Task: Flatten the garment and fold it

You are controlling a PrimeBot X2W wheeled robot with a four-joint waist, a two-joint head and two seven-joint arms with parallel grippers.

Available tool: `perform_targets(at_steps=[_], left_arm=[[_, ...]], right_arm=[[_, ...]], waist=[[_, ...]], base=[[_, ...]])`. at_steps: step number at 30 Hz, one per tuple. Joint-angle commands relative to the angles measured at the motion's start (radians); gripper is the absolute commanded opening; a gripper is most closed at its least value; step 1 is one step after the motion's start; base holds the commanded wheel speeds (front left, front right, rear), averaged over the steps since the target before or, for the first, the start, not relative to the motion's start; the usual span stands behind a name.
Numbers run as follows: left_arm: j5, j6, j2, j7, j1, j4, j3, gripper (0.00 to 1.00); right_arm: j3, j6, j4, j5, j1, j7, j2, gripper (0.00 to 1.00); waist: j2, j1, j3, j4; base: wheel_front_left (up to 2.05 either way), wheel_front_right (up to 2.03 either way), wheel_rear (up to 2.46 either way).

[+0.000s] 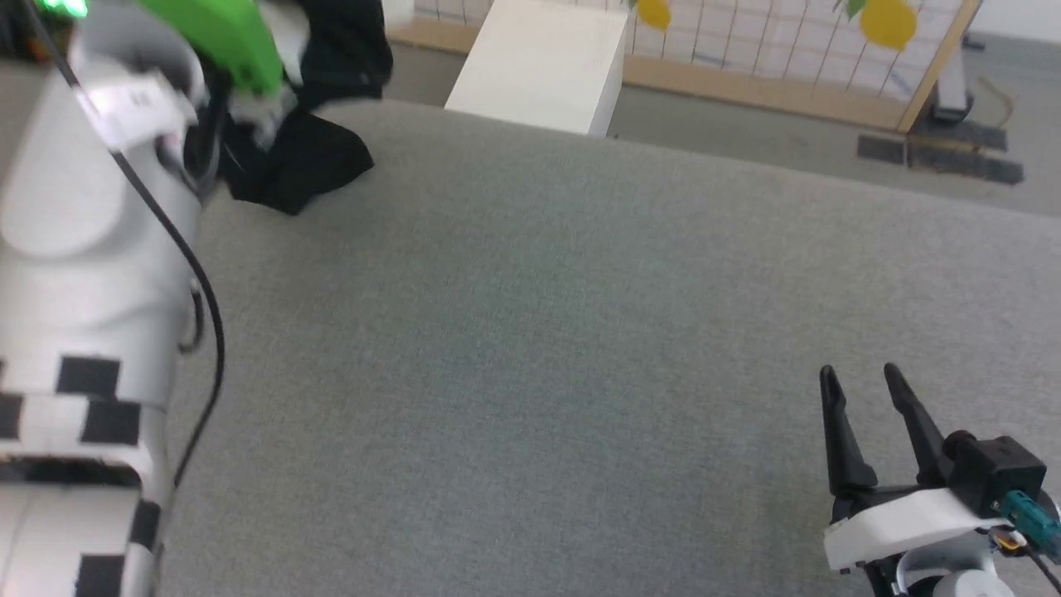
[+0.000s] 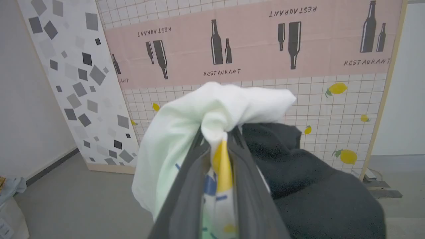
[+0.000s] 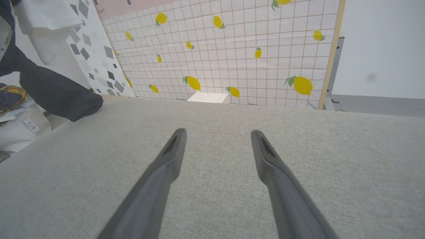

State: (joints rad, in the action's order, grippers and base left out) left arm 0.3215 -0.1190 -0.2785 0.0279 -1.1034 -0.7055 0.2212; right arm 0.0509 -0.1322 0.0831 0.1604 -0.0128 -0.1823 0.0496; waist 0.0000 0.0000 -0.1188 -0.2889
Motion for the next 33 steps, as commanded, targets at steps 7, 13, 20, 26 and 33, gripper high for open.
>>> perform_targets(at_steps=[7, 13, 20, 26, 33], left_arm=[[0.048, -0.011, 0.004, 0.009, -0.173, 0.101, 0.140, 0.00], [0.165, -0.011, 0.022, 0.007, -0.263, 0.141, 0.247, 0.00], [0.278, -0.012, 0.082, -0.039, -0.249, 0.154, 0.325, 0.00], [0.391, -0.012, 0.130, -0.077, -0.104, 0.166, 0.423, 0.00], [0.489, -0.012, 0.192, -0.153, 0.166, 0.112, 0.585, 0.00]], right_arm=[[-0.001, 0.002, 0.069, 0.040, -0.012, -0.047, 0.001, 1.00], [-0.006, 0.002, 0.103, 0.051, -0.014, -0.064, 0.001, 1.00], [0.006, 0.002, 0.107, 0.049, -0.016, -0.071, 0.001, 1.00], [0.018, 0.002, 0.096, 0.041, -0.026, -0.073, 0.001, 1.00], [0.029, 0.002, 0.078, 0.029, -0.029, -0.062, 0.001, 1.00]], waist=[[0.0000, 0.0000, 0.109, 0.094], [0.0000, 0.0000, 0.156, 0.193], [0.0000, 0.0000, 0.161, 0.285], [0.0000, 0.0000, 0.153, 0.329], [0.0000, 0.0000, 0.127, 0.359]], base=[[0.00, 0.00, 0.00], [0.00, 0.00, 0.00], [0.00, 0.00, 0.00], [0.00, 0.00, 0.00], [0.00, 0.00, 0.00]])
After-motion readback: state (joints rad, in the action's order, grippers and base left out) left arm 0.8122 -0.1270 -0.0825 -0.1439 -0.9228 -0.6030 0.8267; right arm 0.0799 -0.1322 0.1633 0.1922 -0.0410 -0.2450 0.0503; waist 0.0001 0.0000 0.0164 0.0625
